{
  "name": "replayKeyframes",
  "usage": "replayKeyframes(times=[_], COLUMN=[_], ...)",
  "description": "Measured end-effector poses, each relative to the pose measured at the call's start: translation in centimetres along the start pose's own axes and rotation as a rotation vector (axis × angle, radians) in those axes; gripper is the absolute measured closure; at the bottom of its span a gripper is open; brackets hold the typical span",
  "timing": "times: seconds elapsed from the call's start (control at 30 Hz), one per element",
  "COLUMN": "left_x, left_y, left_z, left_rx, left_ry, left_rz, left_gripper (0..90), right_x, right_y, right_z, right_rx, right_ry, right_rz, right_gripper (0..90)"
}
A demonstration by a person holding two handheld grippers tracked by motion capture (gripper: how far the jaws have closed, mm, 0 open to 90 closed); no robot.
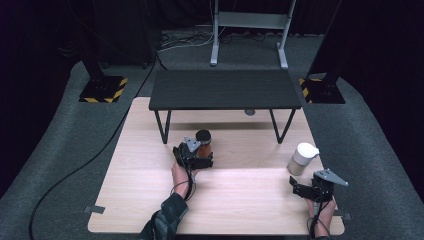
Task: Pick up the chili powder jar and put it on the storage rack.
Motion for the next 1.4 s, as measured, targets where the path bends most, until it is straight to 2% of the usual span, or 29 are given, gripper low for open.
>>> replayKeyframes(times=[0.07,0.2,0.37,0.43,0.6,0.73,0.87,1.2,1.23,1.4], left_x=[-0.3,-0.7,-1.3,-1.4,-1.2,-0.7,-0.5,-0.4,-0.5,-1.1], left_y=[-0.4,-1.2,-2.0,-2.2,-2.7,-2.6,-2.6,-2.5,-2.2,-1.2], left_z=[0.0,-0.1,0.2,0.0,-0.4,-0.5,-0.5,-0.2,-0.1,0.1], left_rx=[0.005,-0.009,0.02,0.023,0.014,-0.001,-0.019,0.005,0.01,0.036], left_ry=[-0.003,-0.011,0.007,-0.005,-0.015,-0.021,-0.005,0.009,-0.003,-0.005], left_rz=[-0.002,0.028,0.042,0.037,0.032,-0.015,-0.028,-0.032,-0.028,-0.043], left_gripper=[0.0,0.0,0.0,0.3,10.9,21.8,30.2,31.4,31.4,31.4], right_x=[0.0,-0.1,0.0,0.0,0.0,-0.1,-0.1,0.0,0.0,0.0], right_y=[0.0,0.0,0.0,0.0,0.0,-0.1,0.0,0.0,0.0,0.0], right_z=[0.0,0.0,-0.1,-0.1,-0.1,0.0,-0.1,-0.2,-0.2,-0.2], right_rx=[0.0,-0.002,-0.004,-0.006,-0.007,-0.005,-0.007,-0.013,-0.013,-0.014], right_ry=[-0.002,0.0,-0.006,-0.005,-0.005,0.003,-0.001,-0.005,-0.006,-0.007], right_rz=[-0.001,0.006,0.002,0.003,0.0,0.01,0.006,0.003,0.003,0.002], right_gripper=[0.0,0.0,0.0,0.0,0.0,0.0,0.0,0.0,0.0,0.0])
Point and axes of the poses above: each handheld gripper's, and its own axes: y roughly backward along the jaws, x roughly out of its underside, z roughly to its left, the point moved 8 cm from there along -y, roughly forward along the jaws, and after that the axes turned 8 degrees about -y, right-handed, at the moved point
